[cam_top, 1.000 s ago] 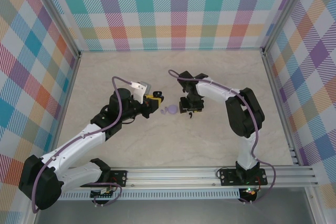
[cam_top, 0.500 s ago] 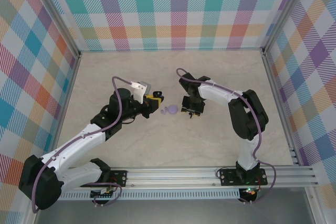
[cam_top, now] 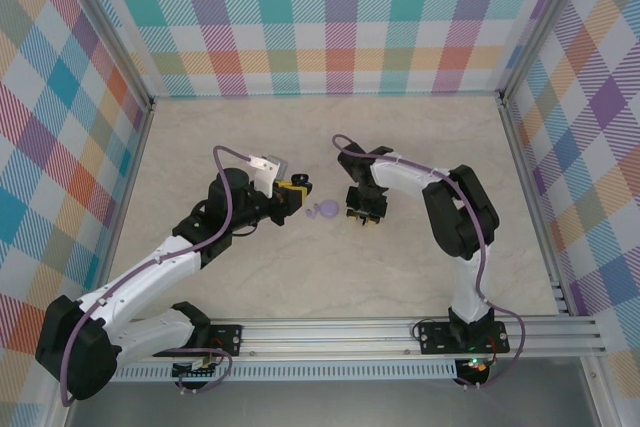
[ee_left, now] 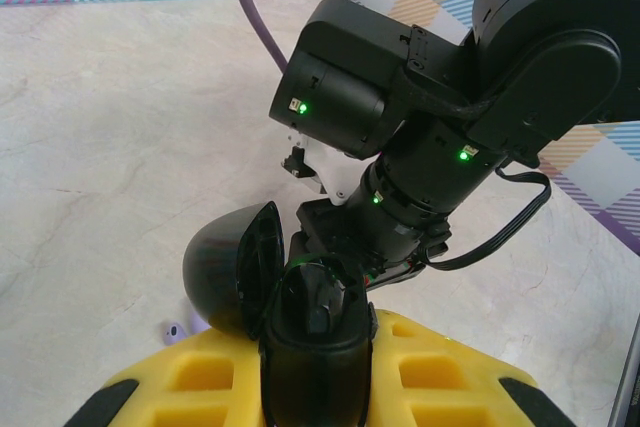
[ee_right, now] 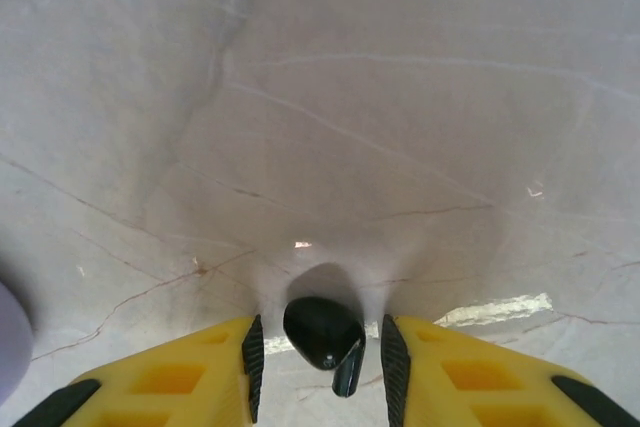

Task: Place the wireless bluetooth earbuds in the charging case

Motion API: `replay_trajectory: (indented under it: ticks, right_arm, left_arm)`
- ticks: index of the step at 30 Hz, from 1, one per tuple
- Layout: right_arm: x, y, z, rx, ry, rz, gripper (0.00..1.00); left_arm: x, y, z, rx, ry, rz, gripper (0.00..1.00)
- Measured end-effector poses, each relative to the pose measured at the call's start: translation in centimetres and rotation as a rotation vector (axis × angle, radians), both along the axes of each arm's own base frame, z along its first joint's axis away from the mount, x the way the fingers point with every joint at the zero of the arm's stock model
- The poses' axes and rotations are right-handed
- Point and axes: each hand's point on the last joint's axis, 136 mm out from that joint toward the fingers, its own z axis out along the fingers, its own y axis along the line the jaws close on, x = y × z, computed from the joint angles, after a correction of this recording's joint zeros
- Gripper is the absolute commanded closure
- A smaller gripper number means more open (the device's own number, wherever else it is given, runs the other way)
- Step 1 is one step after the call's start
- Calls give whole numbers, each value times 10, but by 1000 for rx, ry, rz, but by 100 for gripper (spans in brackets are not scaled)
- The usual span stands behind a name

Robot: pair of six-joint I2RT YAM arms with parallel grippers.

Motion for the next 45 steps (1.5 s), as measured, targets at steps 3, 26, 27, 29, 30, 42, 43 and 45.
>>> replay_trajectory:
  ticks: [3,26,27,29,30,42,43,45]
  right_arm:
    - [0,-1,0,-6,3,1,63]
    - [3,-2,-2,-31,9,78,80]
    - [3,-2,-2,-32,9,91,80]
    - [3,-2,-2,-32,9,111,79]
    - [3,-2,-2,-32,7,120,78]
    - [3,-4,-2,-17,-50,262,73]
    - [2,-4,-2,-16,-53,270,74]
    - [3,-4,-2,-14,-56,291,74]
  left_arm:
    - [0,0,0,0,0,0,98]
    - [0,0,-1,3,-1,-1,97]
    - [0,0,-1,3,-1,-1,97]
    - [0,0,-1,3,-1,-1,97]
    - [0,0,-1,3,-1,-1,97]
    - [0,0,-1,3,-1,-1,97]
    - [0,0,-1,4,0,-1,97]
    - [1,-1,-3,6,5,-1,97]
